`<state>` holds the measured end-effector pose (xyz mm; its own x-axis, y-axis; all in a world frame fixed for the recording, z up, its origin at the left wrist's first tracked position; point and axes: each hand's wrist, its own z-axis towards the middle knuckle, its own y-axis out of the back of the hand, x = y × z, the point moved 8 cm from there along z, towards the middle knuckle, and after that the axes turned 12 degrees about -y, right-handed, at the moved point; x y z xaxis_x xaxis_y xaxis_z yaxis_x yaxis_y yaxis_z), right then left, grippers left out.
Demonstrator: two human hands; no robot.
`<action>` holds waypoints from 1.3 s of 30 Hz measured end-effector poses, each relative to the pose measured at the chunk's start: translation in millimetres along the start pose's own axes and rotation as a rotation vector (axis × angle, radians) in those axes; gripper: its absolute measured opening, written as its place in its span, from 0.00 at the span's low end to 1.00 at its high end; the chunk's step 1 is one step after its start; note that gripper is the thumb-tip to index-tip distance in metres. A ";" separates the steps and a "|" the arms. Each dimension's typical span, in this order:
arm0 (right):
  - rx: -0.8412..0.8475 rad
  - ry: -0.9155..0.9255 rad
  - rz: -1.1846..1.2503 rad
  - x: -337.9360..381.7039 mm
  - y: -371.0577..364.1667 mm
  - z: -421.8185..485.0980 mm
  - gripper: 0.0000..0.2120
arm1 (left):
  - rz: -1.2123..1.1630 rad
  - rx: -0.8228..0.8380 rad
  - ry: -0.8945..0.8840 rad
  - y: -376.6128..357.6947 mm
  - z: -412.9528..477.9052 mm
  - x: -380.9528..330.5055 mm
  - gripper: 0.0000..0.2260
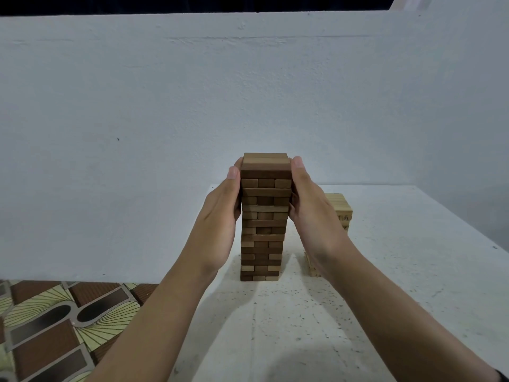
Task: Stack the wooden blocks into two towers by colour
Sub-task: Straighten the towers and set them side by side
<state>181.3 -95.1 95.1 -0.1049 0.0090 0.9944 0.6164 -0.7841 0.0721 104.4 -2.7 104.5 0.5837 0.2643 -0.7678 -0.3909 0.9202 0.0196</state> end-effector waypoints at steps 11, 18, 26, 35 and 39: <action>-0.012 0.018 0.000 1.1 0.7 -0.7 0.26 | 0.006 0.001 0.012 2.2 -2.4 3.4 0.21; -0.012 0.015 0.032 -3.6 0.9 -1.4 0.27 | 0.032 0.017 0.027 4.2 -6.0 12.0 0.23; -0.021 -0.051 0.028 -26.1 10.7 -11.4 0.32 | 0.157 -0.258 -0.023 28.0 -31.2 16.5 0.17; -0.154 0.028 0.031 -32.2 38.8 -57.2 0.13 | 0.284 -0.290 -0.018 32.0 -53.3 15.4 0.10; -0.185 0.058 -0.014 -36.2 47.2 -73.8 0.12 | 0.239 -0.149 0.012 11.4 -63.9 12.2 0.12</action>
<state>156.6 -178.2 56.9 -0.1607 -0.0112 0.9869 0.4609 -0.8851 0.0650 61.6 -7.5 54.4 0.4539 0.4644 -0.7605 -0.6173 0.7794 0.1074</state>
